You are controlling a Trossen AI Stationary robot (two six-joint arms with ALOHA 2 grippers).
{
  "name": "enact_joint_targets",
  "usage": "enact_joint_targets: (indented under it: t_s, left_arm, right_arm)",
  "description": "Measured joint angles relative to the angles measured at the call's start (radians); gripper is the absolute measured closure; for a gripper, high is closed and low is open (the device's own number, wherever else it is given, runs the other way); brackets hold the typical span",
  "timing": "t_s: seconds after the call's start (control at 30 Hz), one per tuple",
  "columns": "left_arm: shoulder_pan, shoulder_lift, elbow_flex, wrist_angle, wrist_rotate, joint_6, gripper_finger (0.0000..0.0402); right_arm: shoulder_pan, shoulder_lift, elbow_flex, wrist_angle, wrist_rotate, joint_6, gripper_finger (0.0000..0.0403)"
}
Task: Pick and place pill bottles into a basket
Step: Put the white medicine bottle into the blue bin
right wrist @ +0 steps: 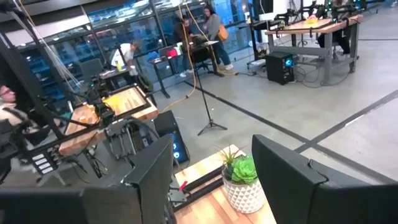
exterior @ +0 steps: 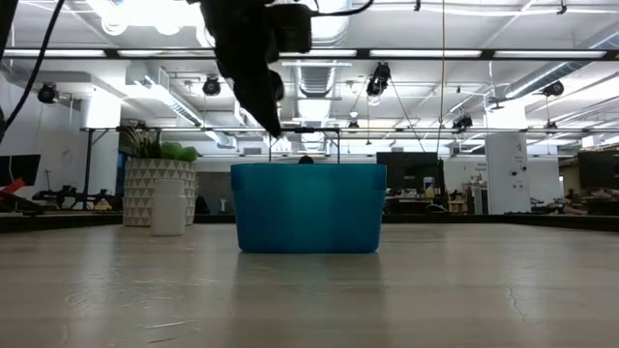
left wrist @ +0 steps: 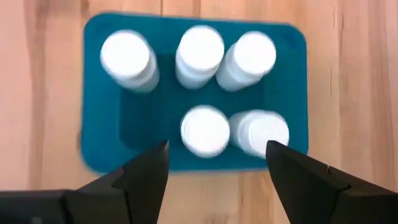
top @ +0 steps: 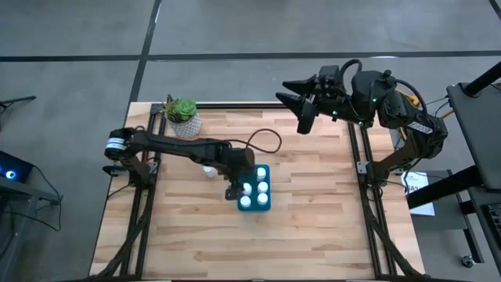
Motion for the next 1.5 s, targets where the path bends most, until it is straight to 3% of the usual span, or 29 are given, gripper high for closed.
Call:
enact_joint_targets:
  t_s: [0.37, 0.67, 1.0, 1.17, 1.33, 1.5]
  left_arm:
    - [0.001, -0.153, -0.007, -0.137, -0.148, 0.002, 0.0152]
    - [0.002, -0.256, -0.023, -0.191, -0.156, 0.033, 0.0152]
    - [0.005, -0.449, -0.259, -0.168, -0.226, 0.072, 0.0152]
    - [0.004, -0.537, -0.354, -0.132, -0.227, 0.023, 0.0152]
    - [0.005, -0.598, -0.404, -0.087, -0.228, 0.014, 0.0152]
    - [0.009, -0.637, -0.46, -0.052, -0.229, -0.001, 0.0152]
  right_arm:
    - [0.0, 0.001, -0.003, 0.028, 0.069, 0.006, 0.0193]
    - [0.0, 0.001, -0.005, 0.078, 0.11, 0.017, 0.0193]
    - [0.0, 0.001, -0.006, 0.03, 0.18, 0.002, 0.0193]
    - [-0.002, -0.005, -0.006, 0.019, 0.209, -0.088, 0.0193]
    - [-0.022, -0.012, -0.006, 0.006, 0.205, -0.158, 0.0193]
    - [-0.069, -0.027, -0.006, -0.089, 0.142, -0.127, 0.0193]
